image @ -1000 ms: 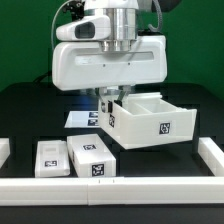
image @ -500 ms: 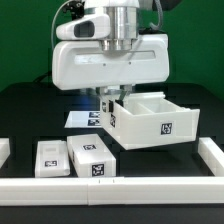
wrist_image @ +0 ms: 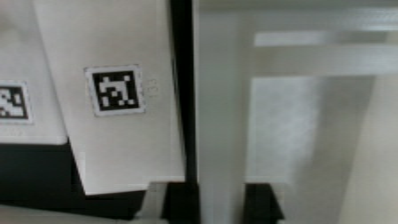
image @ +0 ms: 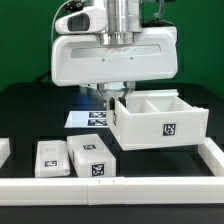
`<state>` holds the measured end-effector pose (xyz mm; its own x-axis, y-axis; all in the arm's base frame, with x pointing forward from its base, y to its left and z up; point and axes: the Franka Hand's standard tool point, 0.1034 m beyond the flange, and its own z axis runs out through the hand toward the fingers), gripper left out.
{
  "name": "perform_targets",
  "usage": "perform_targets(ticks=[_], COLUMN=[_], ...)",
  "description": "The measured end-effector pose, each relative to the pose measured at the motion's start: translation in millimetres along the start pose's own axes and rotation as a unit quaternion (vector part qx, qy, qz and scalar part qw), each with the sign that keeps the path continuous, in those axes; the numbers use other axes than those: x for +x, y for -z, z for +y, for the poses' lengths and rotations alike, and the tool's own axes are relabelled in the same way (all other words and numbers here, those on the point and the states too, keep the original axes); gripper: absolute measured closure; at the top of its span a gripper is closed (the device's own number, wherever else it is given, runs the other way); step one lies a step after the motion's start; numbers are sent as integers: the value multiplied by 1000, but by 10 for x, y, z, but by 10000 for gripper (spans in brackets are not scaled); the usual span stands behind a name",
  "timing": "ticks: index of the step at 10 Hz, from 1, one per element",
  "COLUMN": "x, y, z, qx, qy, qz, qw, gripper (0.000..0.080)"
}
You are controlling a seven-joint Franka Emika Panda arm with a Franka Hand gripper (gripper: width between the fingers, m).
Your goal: Assemble cabinet
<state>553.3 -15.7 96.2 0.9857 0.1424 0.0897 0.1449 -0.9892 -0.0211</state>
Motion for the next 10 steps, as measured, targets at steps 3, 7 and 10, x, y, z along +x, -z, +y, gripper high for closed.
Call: perform_targets(ticks=[3, 7, 10], x=[65, -57, 64], y=[33, -66, -49], z=[21, 102, 97], qx=[-2, -16, -24], qy=[110, 247, 389], qz=[6, 12, 3], qw=[994, 969, 921], gripper=[709, 709, 709])
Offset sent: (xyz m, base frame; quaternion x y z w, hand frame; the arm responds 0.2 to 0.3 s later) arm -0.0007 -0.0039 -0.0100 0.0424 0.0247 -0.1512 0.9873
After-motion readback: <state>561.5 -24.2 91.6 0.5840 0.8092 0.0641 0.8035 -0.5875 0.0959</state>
